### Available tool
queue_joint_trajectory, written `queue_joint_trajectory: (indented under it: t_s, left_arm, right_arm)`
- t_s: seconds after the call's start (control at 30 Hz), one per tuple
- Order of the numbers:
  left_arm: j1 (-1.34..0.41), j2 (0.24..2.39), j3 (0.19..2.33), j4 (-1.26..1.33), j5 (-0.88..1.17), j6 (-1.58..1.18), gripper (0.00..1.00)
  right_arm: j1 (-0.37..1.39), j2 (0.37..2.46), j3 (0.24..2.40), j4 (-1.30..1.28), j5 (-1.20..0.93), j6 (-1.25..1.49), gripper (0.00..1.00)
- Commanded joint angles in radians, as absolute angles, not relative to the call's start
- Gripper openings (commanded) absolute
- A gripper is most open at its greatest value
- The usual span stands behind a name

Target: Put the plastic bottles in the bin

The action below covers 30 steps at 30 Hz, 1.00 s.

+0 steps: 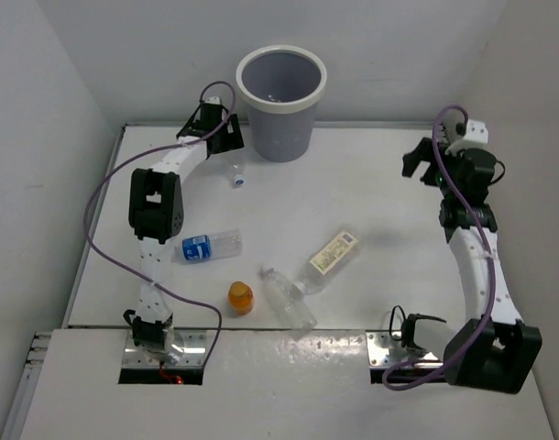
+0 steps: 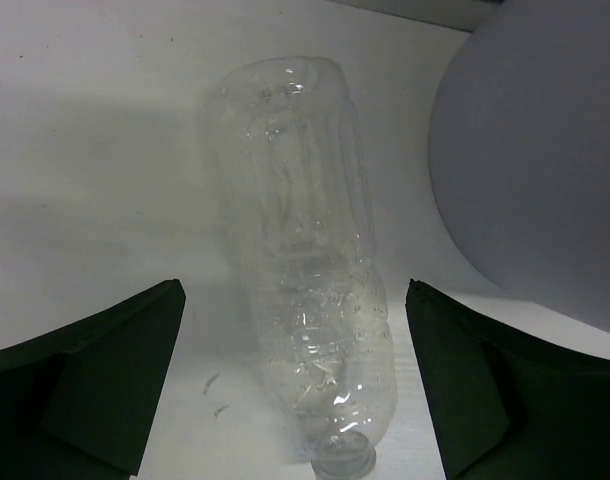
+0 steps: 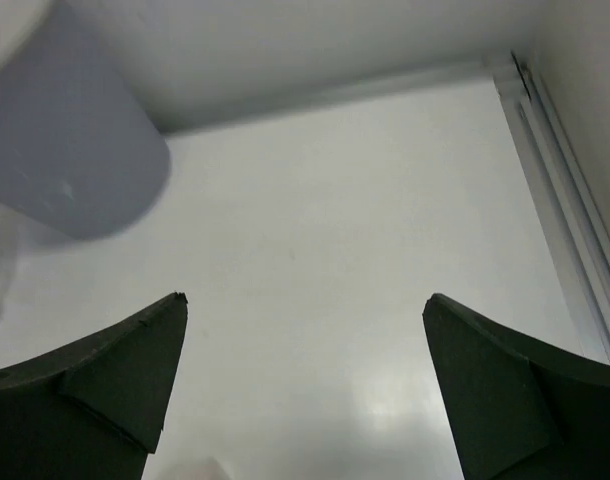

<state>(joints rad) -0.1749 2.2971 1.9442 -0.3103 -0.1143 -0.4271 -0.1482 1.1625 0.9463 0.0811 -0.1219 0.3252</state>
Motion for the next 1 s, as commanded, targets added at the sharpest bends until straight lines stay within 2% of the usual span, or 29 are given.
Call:
queue_joint_trajectory:
  t_s: [0.0, 0.2, 0.37, 0.47, 0.5, 0.6, 0.63, 0.73, 0.87, 0.97]
  left_arm:
    - [-0.187, 2.330, 1.994, -0.282, -0.169, -0.423, 1.00]
    - [-0.169, 2.381, 1.994, -0.273, -0.178, -0.394, 0.95]
    - [-0.169, 2.381, 1.962, -0.284, -0.187, -0.359, 0.93]
    - [-0.146, 2.353, 1.938, -0.304, -0.175, -0.359, 0.89]
    - [-0.129, 2.341, 1.937, -0.304, -0.154, -0.359, 0.85]
    - [-0.069, 2.262, 1.902, -0.314, -0.059, -0.371, 0.60]
    - [-0.051, 2.234, 1.902, -0.314, -0.023, -0.371, 0.44]
    - [0.017, 2.111, 1.879, -0.305, 0.132, -0.411, 0.33]
    - [0.066, 1.927, 1.870, -0.184, 0.287, -0.456, 0.27]
    - [0.077, 1.784, 1.806, 0.071, 0.362, -0.456, 0.16]
  right_arm:
    - [-0.208, 1.051, 0.885, -0.154, -0.175, 0.229, 1.00]
    - [-0.262, 0.990, 0.870, -0.278, -0.242, 0.190, 1.00]
    - [-0.264, 1.028, 0.920, -0.322, -0.279, 0.186, 1.00]
    - [-0.264, 1.061, 0.942, -0.339, -0.311, 0.204, 1.00]
    - [-0.265, 1.068, 0.951, -0.342, -0.330, 0.207, 1.00]
    - [-0.265, 1.085, 0.959, -0.341, -0.353, 0.218, 1.00]
    - [-0.264, 1.088, 0.959, -0.336, -0.362, 0.222, 0.98]
    - [-0.264, 1.088, 0.953, -0.331, -0.386, 0.229, 0.98]
    - [-0.262, 1.095, 0.956, -0.350, -0.463, 0.212, 0.98]
    - [-0.259, 1.109, 0.966, -0.383, -0.512, 0.196, 0.97]
